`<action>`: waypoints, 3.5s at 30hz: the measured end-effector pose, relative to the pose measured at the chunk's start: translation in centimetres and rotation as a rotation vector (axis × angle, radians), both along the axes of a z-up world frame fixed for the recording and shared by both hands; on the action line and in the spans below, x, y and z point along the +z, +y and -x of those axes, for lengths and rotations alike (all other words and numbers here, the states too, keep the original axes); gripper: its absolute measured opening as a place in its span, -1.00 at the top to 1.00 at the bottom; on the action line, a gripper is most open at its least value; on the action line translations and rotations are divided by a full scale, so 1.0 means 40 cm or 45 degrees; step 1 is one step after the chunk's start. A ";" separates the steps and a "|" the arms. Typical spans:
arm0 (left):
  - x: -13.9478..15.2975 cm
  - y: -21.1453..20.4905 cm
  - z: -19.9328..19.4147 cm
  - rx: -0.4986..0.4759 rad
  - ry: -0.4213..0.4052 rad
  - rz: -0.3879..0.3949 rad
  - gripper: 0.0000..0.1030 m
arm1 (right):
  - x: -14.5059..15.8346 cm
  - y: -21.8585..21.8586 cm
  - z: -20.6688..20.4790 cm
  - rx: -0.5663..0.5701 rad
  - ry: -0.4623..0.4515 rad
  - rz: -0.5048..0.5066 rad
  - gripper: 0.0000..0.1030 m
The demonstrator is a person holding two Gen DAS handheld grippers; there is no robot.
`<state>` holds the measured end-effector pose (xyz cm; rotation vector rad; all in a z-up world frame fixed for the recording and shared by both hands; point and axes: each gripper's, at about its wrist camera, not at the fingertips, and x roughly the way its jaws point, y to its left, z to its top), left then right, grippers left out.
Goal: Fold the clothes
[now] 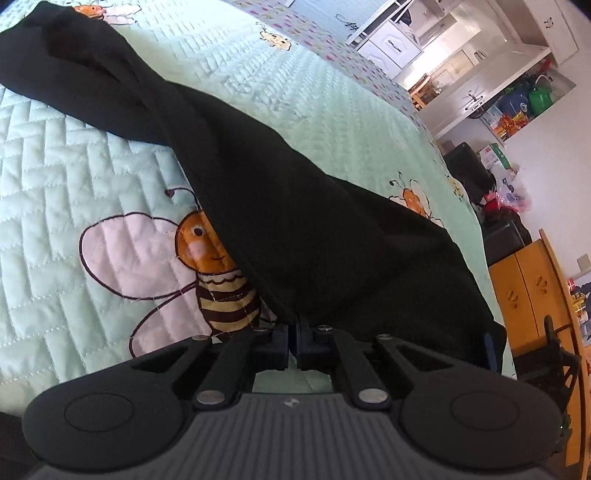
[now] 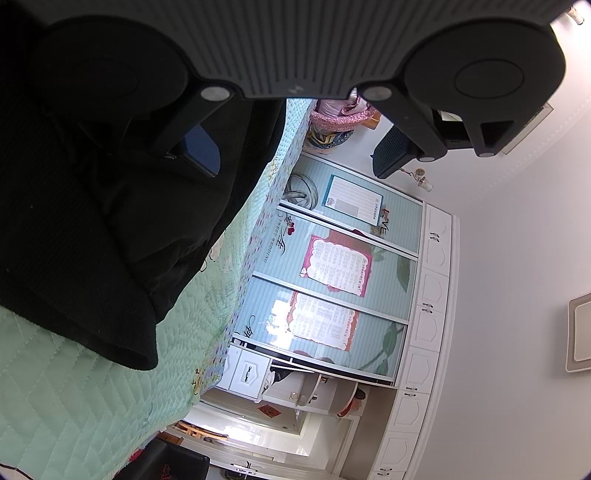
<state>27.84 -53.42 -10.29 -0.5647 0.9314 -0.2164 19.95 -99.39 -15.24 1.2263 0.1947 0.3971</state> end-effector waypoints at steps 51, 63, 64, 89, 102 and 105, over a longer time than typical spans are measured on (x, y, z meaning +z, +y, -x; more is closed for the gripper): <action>0.261 0.163 0.023 -0.631 -0.415 1.723 1.00 | 0.012 0.016 -0.008 -0.006 0.018 0.069 -0.75; 0.232 0.134 0.014 -0.673 -0.319 1.881 1.00 | 0.012 0.019 -0.009 -0.007 0.022 0.085 -0.75; 0.230 0.132 0.012 -0.668 -0.313 1.885 1.00 | 0.012 0.019 -0.009 -0.007 0.022 0.087 -0.75; 0.047 0.824 0.084 0.818 0.111 0.670 -0.15 | -0.006 0.032 -0.017 -0.004 -0.046 0.129 -0.75; 0.189 0.789 -0.183 0.615 0.001 0.374 -0.21 | 0.221 0.328 0.109 0.034 -0.091 0.293 -1.00; 0.169 0.803 -0.240 0.655 0.081 0.283 -0.22 | 0.262 0.524 0.075 0.207 -0.141 0.322 -1.00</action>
